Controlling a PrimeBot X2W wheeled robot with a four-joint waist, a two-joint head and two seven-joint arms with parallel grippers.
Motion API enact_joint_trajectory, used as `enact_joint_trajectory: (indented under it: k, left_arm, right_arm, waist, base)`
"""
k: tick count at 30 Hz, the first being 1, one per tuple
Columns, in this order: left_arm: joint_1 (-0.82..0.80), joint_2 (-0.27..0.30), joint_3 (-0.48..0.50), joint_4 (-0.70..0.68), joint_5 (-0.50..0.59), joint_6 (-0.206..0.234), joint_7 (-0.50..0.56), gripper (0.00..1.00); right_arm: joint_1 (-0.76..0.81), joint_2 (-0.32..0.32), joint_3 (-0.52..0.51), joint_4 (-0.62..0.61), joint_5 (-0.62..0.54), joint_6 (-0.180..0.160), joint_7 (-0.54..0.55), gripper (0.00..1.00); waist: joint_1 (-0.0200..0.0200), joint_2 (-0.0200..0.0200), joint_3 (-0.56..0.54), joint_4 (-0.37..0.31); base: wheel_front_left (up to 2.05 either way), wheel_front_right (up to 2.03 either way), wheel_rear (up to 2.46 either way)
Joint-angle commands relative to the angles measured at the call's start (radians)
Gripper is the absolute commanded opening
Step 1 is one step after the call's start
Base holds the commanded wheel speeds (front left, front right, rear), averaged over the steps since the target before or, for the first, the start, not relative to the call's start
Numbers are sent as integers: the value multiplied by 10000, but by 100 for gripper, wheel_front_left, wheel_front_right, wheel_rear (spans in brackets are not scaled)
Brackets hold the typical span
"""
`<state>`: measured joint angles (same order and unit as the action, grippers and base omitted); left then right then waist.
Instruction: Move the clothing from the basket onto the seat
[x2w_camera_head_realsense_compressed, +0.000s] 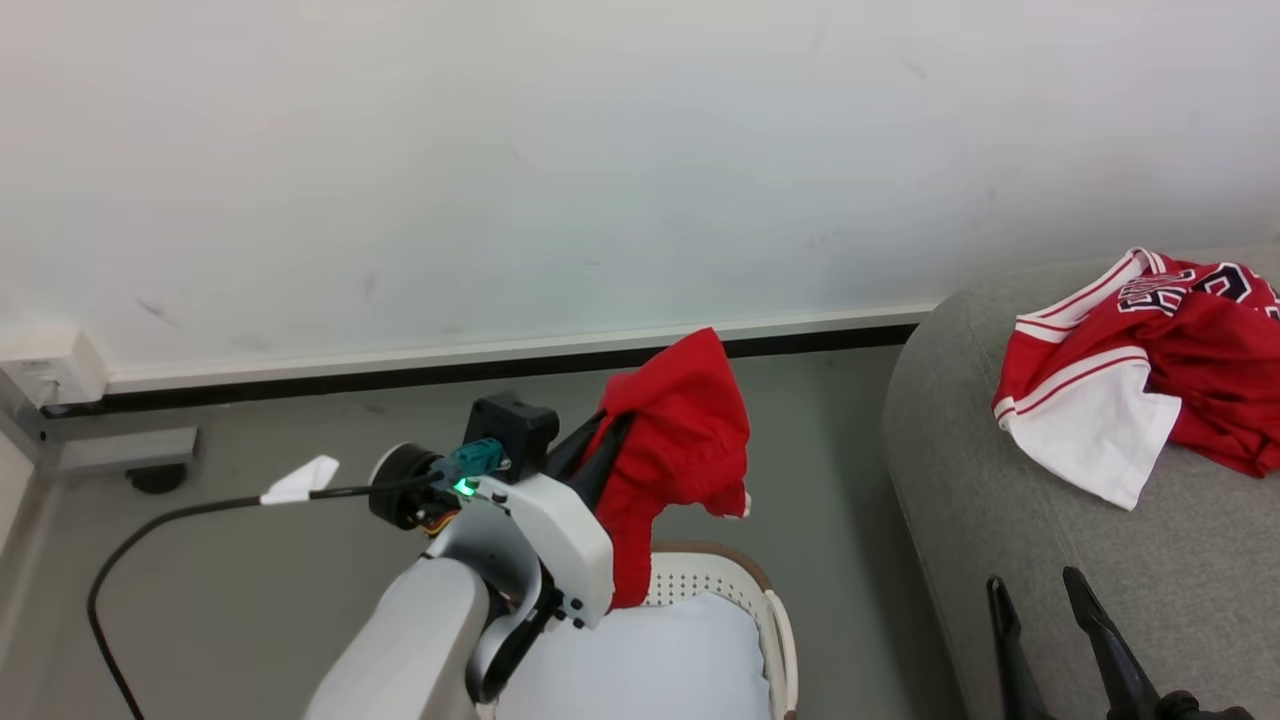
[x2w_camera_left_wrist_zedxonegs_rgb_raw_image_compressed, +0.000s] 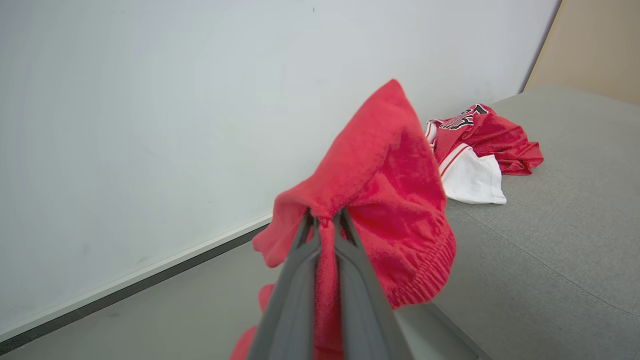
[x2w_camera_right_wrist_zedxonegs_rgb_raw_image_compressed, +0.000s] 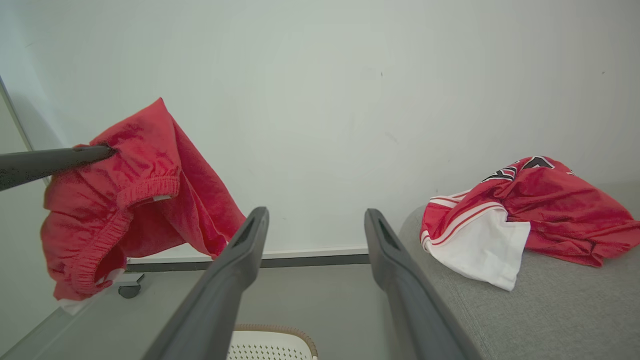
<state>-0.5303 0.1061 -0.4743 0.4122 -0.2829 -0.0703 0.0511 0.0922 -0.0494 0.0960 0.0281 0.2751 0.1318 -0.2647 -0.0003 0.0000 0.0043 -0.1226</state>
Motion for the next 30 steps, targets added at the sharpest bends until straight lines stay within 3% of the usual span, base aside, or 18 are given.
enact_joint_trajectory:
  k: [1,7,16,22,30]
  left_arm:
    - [203,159,-16,-484,-157,-13,225,0]
    - [794,599,9,-2635,-240,233,1195,0]
    - [1355,815,-198,-4145,-310,418,1930,0]
    - [1440,774,-436,-4639,-326,395,2115,0]
    - [1478,538,-1027,-5280,-422,195,2356,0]
  right_arm:
    - [113,-22,27,-4,-152,-22,6,100]
    - [-92,-43,354,-121,-620,-22,6,100]
    - [-891,-1053,2151,-249,-867,-22,7,100]
    - [-2149,-1886,3664,648,-1038,-22,6,100]
    - [-3573,-2073,4609,2084,-903,-22,6,100]
  waist:
    - [3,0,-126,39]
    - [3,0,-319,86]
    - [3,0,-420,111]
    - [3,0,-405,162]
    - [3,0,-385,438]
  base:
    - [0,0,0]
    - [0,0,0]
    - [0,0,0]
    - [0,0,0]
    - [0,0,0]
